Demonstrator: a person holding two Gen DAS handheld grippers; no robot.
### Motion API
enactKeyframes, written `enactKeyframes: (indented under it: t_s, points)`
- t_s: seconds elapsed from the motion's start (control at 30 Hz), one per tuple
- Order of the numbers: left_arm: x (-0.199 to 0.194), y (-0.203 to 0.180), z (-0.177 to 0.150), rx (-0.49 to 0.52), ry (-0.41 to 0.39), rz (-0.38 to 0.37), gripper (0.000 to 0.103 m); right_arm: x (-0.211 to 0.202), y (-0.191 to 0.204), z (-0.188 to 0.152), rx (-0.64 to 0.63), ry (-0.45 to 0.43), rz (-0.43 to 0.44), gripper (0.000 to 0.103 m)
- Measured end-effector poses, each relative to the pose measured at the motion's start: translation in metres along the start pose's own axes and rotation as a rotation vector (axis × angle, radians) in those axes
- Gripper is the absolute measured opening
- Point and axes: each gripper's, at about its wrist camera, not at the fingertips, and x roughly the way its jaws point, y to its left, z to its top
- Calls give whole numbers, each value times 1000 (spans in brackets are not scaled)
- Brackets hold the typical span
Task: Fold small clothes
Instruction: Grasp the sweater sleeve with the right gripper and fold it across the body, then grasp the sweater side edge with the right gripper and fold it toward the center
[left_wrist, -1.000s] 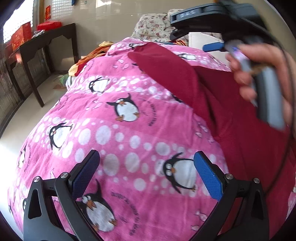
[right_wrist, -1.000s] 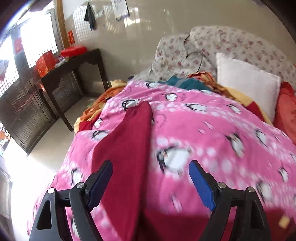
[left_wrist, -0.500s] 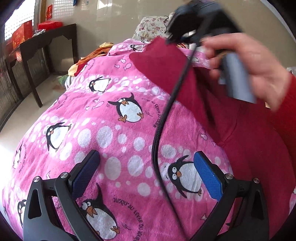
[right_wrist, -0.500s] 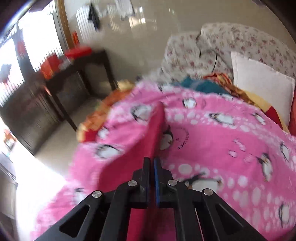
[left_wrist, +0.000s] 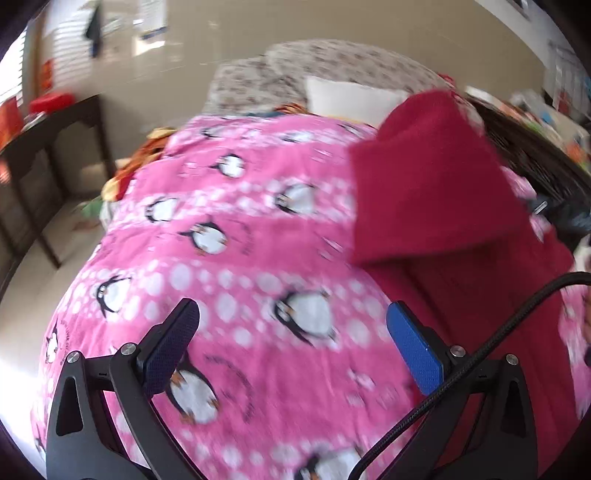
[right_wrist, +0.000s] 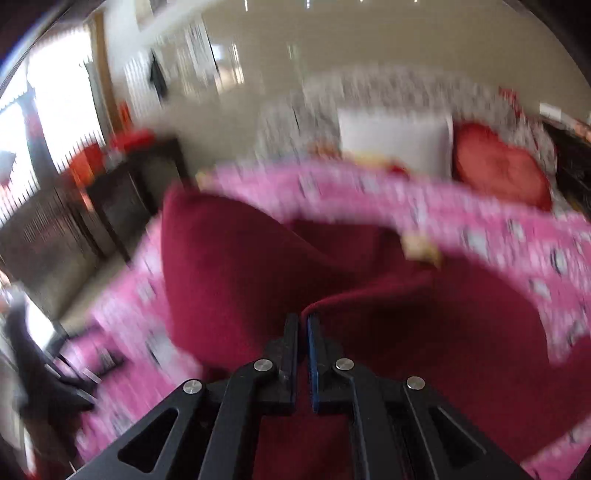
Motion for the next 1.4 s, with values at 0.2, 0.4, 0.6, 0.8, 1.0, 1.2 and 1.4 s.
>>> enactKeyframes:
  t_s: [0.2,0.4,0.6,0.8,1.0,1.2,1.4]
  points:
    - [-32,-9,-18,69,31,-117,102,-25,-36,-25,109,-15,16,14]
    - [-55,-12,-15,103,13,-144,102,-65,-54,-14,145,-138,-101,52]
    - [-59,8,-11,-31,91,-541,102,-37,-29,24,63,-74,32,52]
    - [-89,12,-20,43,56,-683,102,-16,-41,52,52,-137,-138,52]
    - [-75,9,-11,64,30,-477,102,14,23,74,-68,-81,169,55]
    - [-33,21,-15,-17,103,-365,102,116,84,88,-263,203,109,6]
    - [-21,25,-15,1,89,-261,102,125,118,110,-318,-31,245,5]
